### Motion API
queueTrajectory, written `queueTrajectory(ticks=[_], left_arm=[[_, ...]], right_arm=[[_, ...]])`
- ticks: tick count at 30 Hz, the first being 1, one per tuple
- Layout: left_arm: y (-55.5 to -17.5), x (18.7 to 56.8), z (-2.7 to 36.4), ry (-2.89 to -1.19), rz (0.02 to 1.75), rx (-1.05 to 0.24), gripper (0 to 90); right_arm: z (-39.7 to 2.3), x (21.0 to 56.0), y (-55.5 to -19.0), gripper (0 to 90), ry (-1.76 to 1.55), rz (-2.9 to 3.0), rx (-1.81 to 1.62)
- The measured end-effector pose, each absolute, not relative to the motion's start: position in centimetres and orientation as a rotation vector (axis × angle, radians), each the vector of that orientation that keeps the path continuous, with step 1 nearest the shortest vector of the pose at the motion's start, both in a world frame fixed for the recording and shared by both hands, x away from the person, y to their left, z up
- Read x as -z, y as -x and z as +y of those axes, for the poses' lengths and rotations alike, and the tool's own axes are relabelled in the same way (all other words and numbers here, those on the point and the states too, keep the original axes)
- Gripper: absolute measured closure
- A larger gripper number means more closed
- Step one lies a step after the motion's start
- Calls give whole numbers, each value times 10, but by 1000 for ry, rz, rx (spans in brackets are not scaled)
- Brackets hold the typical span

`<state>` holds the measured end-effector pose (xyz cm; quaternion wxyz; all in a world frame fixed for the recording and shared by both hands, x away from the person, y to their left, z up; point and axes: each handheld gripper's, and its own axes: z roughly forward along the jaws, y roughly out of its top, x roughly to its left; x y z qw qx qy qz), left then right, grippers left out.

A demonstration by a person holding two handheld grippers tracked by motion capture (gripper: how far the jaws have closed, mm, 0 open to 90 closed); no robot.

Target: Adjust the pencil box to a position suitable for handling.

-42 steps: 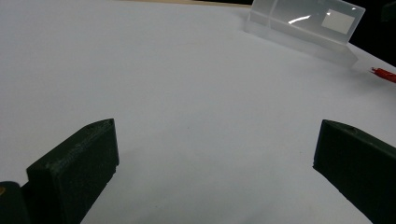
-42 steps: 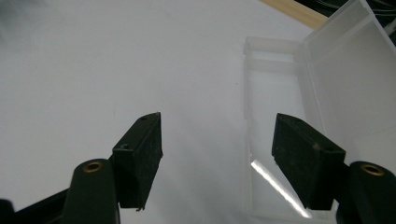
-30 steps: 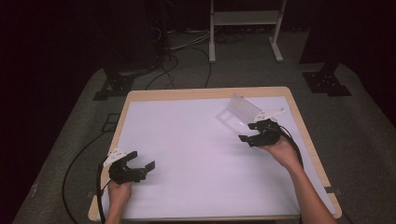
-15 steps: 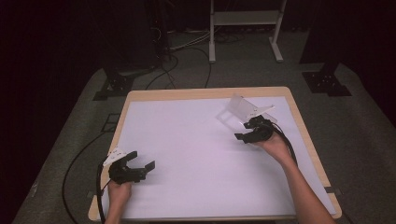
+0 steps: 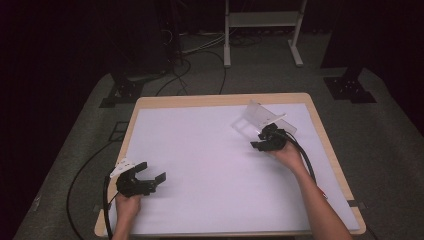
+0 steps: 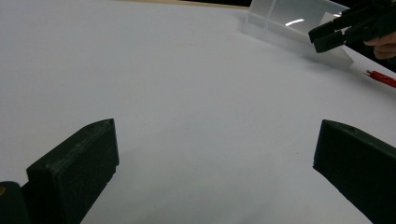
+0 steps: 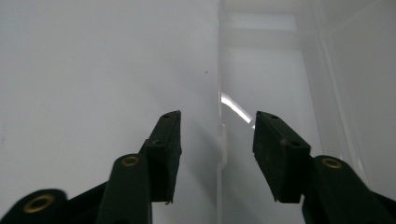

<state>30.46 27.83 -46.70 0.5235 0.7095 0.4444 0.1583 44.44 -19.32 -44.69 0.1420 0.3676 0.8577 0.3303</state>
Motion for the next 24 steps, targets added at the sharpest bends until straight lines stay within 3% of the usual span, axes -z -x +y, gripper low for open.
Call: queueTrajectory(ticks=[19,24], left_arm=[[-305,467,279,-1699,1074,-368,0],[-306,467,279,-1695,1083,-365,0]], right_arm=[[-189,462,-449,827,-1051,2492,-897],[-191,462,-450,844,-1017,2495,-903]])
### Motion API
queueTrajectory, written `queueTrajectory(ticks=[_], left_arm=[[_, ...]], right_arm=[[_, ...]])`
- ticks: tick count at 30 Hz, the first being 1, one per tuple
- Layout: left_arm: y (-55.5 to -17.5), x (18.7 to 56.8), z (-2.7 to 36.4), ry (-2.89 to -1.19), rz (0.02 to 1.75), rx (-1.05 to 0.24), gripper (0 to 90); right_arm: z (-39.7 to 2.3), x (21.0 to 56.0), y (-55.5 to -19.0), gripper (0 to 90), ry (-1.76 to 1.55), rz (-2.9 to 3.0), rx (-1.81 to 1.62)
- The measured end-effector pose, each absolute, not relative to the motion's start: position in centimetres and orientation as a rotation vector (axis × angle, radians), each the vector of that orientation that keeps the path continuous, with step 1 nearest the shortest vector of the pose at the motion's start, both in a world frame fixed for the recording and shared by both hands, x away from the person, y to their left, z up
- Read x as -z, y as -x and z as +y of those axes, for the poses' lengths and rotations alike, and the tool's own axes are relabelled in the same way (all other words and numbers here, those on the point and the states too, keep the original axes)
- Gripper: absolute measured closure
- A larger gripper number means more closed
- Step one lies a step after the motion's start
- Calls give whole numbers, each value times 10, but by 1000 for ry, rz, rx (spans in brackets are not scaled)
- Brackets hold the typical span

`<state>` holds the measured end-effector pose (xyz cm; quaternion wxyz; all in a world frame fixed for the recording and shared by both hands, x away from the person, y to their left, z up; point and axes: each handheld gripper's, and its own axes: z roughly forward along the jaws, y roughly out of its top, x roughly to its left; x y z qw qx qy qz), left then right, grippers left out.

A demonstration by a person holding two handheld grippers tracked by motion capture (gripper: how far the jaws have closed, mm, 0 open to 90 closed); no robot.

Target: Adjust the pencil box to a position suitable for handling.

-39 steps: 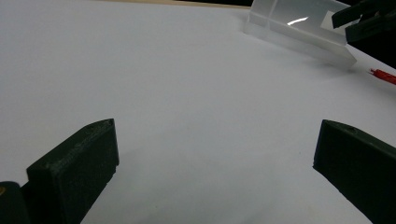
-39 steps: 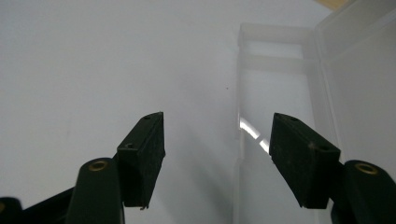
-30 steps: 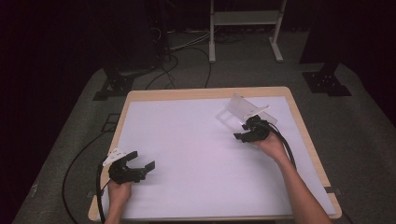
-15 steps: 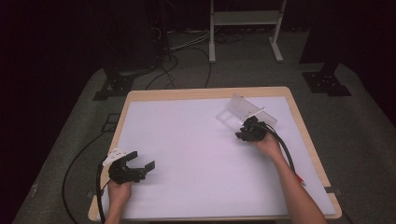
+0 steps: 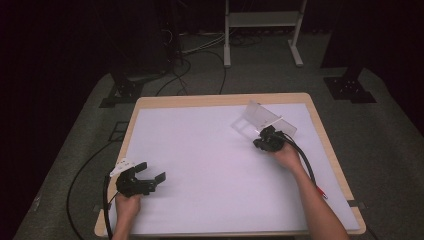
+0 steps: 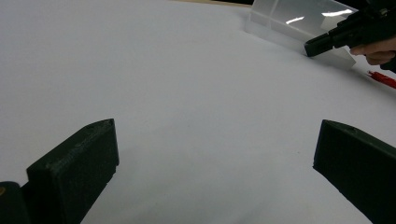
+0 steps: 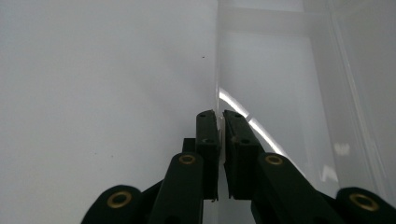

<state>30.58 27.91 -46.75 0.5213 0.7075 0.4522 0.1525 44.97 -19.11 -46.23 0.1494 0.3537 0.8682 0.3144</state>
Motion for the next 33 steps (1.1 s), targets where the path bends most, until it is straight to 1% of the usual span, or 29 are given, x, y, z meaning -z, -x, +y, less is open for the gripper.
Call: queueTrajectory(ticks=[15,21,33], left_arm=[[-306,467,280,-1690,1088,-359,0],[-306,467,280,-1689,1088,-358,0],[-306,467,280,-1690,1085,-359,0]], right_arm=[[-197,457,-448,857,-981,2473,-935],[-198,449,-444,856,-935,2461,-953],[-196,422,-416,855,-806,2474,-1044]])
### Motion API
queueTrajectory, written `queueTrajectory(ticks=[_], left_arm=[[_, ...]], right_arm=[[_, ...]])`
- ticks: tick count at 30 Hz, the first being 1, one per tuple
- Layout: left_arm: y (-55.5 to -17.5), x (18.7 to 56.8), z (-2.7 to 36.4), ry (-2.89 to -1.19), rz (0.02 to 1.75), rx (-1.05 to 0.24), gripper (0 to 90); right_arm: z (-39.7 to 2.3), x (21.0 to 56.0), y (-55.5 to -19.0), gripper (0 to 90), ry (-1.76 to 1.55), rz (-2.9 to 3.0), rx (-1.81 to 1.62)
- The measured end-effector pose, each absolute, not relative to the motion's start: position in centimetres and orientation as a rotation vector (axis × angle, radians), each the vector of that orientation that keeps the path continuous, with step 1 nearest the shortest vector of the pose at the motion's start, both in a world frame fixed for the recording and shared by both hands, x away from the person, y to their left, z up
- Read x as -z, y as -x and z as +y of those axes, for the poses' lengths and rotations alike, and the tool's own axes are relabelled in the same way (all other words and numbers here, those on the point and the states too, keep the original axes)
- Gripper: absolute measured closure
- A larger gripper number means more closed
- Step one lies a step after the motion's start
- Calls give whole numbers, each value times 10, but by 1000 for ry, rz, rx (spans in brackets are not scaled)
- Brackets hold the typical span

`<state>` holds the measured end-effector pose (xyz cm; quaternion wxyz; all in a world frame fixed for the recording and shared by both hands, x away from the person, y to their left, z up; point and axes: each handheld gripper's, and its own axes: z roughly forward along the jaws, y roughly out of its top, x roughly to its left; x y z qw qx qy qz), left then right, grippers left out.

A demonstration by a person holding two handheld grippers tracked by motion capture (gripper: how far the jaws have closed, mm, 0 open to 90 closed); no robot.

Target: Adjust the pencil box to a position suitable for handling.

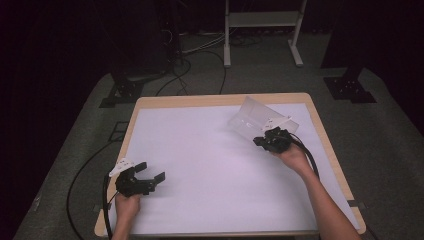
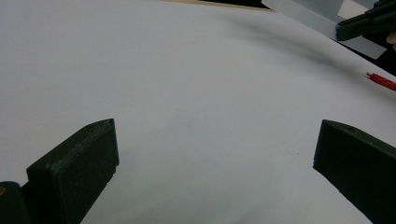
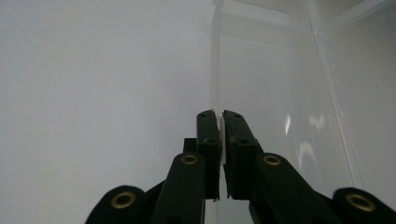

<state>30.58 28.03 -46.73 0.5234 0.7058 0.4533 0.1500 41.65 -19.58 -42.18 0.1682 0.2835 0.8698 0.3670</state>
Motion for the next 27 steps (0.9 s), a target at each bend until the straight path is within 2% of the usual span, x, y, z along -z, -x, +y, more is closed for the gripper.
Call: queueTrajectory(ticks=[13,27], left_arm=[[-305,467,280,-1695,1080,-361,0],[-306,467,280,-1693,1084,-357,0]], right_arm=[[-177,419,-377,854,-671,2551,-1125],[-151,428,-353,852,-537,2645,-1140]])
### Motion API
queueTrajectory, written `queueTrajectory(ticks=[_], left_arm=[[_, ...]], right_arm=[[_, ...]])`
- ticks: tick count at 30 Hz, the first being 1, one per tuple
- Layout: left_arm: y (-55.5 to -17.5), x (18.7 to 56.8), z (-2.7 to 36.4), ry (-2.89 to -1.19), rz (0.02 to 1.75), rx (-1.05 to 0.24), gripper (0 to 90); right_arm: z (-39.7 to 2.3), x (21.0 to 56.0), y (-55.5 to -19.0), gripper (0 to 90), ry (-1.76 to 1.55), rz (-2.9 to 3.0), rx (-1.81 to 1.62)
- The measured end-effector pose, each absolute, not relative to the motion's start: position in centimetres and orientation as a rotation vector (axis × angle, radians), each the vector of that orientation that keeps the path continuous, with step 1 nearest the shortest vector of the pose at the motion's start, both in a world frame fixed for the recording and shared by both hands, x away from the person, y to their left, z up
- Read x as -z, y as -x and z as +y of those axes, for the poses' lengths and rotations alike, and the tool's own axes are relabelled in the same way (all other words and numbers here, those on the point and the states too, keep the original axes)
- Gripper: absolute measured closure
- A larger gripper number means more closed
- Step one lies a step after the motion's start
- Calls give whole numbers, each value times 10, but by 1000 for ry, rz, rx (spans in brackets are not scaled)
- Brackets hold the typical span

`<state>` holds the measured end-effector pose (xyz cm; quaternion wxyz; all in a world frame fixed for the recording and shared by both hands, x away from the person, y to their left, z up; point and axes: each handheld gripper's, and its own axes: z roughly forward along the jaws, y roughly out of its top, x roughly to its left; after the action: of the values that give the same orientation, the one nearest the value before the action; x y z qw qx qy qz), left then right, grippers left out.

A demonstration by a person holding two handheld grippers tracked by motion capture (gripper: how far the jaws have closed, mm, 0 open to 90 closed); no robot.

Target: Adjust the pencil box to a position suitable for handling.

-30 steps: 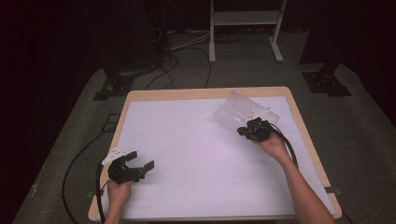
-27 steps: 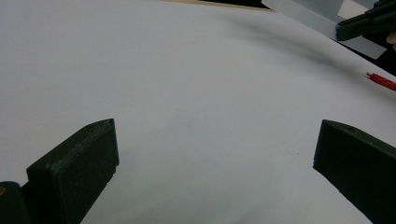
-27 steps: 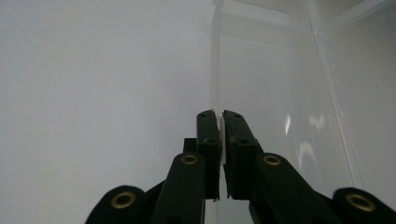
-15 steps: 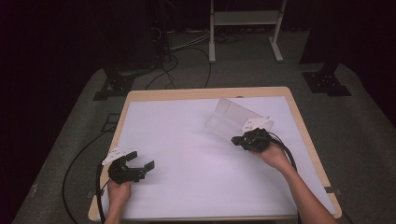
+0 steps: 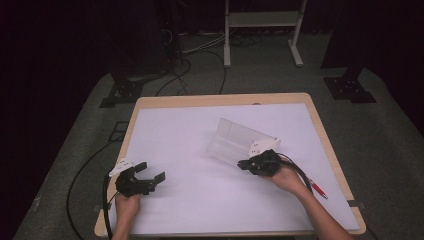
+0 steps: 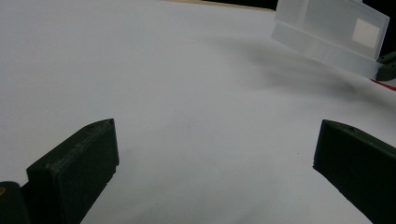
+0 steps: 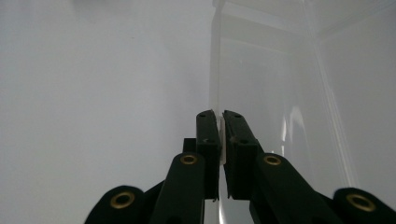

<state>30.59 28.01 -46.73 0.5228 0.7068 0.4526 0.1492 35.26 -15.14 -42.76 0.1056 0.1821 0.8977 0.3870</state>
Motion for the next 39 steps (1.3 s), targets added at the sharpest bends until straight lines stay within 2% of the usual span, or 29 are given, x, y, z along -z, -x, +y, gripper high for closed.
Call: queueTrajectory(ticks=[19,39], left_arm=[[-306,467,280,-1694,1081,-356,0],[-306,467,280,-1694,1084,-354,0]], right_arm=[[-126,448,-334,850,-413,2756,-1152],[-122,462,-330,829,-485,2845,-1164]])
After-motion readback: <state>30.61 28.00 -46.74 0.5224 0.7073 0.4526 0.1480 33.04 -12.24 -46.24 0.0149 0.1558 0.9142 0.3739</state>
